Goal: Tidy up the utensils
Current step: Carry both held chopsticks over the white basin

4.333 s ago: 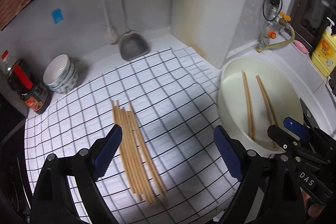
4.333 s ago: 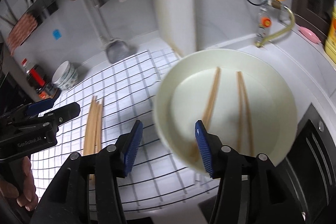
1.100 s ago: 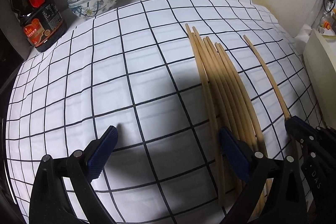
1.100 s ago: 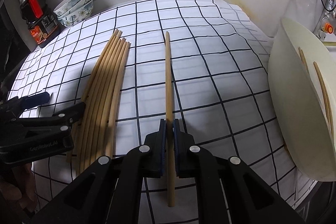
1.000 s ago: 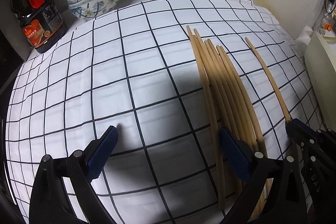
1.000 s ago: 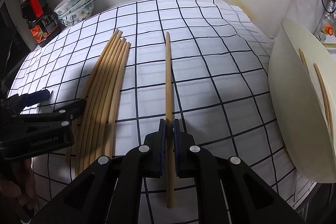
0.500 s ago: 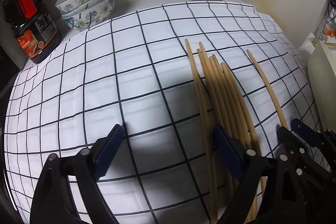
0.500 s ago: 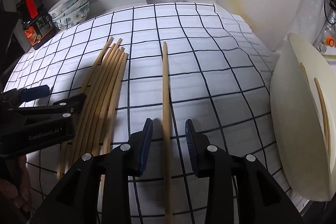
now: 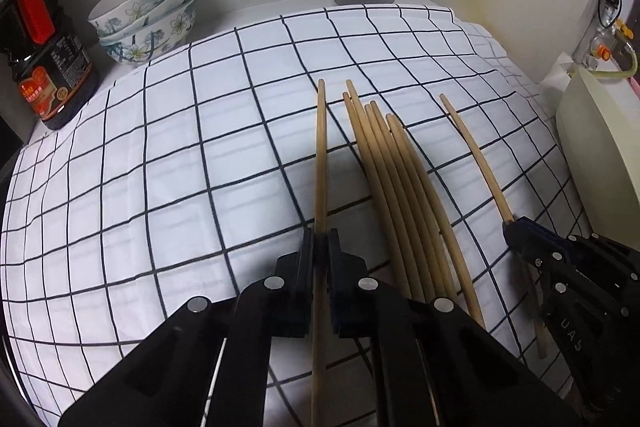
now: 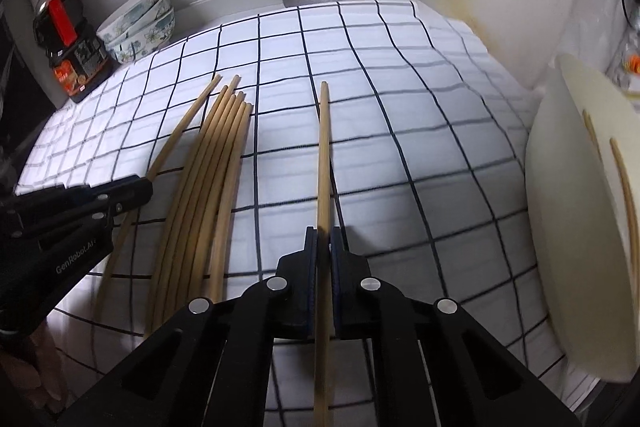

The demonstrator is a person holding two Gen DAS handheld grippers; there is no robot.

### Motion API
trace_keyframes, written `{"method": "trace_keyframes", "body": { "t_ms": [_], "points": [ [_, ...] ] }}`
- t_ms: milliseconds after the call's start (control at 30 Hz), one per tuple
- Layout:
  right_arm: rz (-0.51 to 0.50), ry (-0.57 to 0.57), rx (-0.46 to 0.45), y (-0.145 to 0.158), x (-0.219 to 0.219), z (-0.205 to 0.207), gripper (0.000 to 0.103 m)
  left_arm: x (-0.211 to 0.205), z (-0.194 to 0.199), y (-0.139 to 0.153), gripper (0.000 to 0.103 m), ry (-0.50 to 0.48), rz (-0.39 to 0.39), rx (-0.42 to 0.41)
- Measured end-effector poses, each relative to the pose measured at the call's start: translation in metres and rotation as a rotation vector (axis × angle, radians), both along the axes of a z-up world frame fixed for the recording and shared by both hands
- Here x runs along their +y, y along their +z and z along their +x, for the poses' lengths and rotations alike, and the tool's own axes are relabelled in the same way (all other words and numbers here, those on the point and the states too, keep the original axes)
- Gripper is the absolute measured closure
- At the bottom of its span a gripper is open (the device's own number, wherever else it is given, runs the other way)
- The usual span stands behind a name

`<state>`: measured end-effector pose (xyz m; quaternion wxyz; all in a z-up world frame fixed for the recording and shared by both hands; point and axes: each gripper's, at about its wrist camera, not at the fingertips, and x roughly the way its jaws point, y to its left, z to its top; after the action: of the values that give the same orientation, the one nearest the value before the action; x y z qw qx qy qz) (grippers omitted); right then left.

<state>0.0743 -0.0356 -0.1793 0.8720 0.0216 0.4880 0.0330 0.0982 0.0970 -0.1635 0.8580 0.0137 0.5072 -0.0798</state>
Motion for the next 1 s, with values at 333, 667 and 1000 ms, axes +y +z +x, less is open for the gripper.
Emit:
{"method": "trace_keyframes", "body": {
  "t_ms": [333, 667, 1000],
  "points": [
    [0.1, -0.006, -0.036, 0.04, 0.0, -0.033, 0.097, 0.016, -0.032, 0.032, 0.096, 0.001, -0.026, 0.026],
    [0.121, -0.08, -0.163, 0.116, -0.062, -0.064, 0.097, -0.045, -0.047, 0.109, 0.096, -0.106, -0.111, -0.089],
    [0.075, -0.291, -0.198, 0.133, -0.19, -0.102, 0.097, -0.182, -0.038, 0.135, 0.096, -0.301, -0.236, -0.087]
  ]
}}
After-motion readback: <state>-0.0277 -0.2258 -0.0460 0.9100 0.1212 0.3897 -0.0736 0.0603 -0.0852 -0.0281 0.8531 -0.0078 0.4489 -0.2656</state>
